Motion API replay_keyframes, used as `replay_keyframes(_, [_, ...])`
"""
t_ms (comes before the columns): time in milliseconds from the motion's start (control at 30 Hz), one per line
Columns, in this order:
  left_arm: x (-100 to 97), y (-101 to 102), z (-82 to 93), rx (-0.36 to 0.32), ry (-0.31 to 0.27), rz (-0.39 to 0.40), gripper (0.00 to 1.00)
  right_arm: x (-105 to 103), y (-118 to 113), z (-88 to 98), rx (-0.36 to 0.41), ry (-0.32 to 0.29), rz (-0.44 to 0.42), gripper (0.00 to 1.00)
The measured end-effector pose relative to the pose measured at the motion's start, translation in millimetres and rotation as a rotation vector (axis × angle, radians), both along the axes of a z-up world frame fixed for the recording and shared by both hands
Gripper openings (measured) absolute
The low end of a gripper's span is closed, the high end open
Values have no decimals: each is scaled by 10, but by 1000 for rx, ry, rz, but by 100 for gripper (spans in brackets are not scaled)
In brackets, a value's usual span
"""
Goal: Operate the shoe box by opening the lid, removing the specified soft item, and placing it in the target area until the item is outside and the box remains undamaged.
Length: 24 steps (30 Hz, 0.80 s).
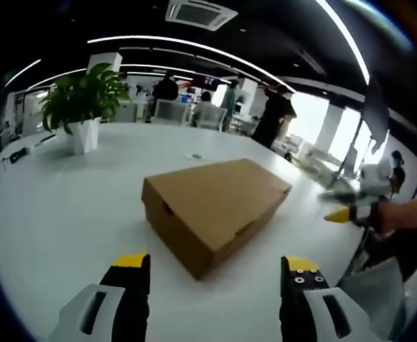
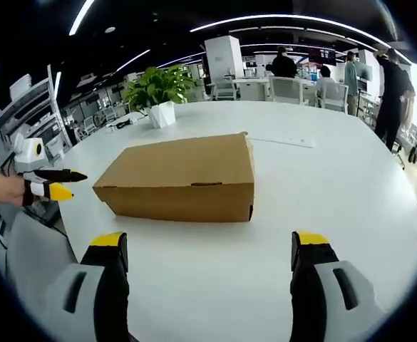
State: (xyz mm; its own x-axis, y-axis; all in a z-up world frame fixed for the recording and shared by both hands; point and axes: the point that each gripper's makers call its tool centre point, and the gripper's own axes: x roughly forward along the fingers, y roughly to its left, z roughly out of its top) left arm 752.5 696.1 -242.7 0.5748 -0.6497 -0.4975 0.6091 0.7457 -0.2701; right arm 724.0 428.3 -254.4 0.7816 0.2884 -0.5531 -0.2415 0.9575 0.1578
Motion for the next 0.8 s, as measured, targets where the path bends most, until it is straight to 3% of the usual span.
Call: replay_keyframes(800, [129, -193, -257, 26, 19, -19, 73, 384, -38, -190, -16, 5, 72, 89])
